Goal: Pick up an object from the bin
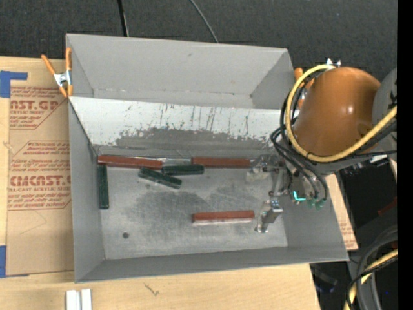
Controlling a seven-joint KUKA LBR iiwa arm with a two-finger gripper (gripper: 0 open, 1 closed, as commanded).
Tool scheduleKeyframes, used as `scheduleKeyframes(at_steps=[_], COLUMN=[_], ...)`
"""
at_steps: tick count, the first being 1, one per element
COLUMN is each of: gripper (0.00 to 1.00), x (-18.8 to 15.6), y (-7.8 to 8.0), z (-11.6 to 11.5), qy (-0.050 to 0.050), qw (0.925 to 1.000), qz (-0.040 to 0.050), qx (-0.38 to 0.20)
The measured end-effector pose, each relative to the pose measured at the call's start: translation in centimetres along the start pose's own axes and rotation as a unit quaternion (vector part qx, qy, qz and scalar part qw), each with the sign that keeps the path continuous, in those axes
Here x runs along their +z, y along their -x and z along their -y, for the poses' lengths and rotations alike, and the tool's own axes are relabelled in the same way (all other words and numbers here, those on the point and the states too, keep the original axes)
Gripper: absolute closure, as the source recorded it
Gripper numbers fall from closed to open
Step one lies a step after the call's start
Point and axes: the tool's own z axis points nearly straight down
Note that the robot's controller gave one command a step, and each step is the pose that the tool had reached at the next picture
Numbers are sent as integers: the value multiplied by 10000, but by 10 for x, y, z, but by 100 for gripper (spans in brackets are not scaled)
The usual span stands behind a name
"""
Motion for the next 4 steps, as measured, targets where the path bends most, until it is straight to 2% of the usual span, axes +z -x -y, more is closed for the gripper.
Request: scheduleKeyframes(at_steps=[1, 2, 3, 4], gripper=[0, 0, 100, 100], x=[-3, 39, 160, 160], y=[1, 11, 21, 21], z=[0, -1, -6, -6], qy=[-2, 2, -7, -7], qw=[10000, 9995, 9989, 9989], qz=[39, 73, 223, 223], qx=[-1, 308, -422, -423])
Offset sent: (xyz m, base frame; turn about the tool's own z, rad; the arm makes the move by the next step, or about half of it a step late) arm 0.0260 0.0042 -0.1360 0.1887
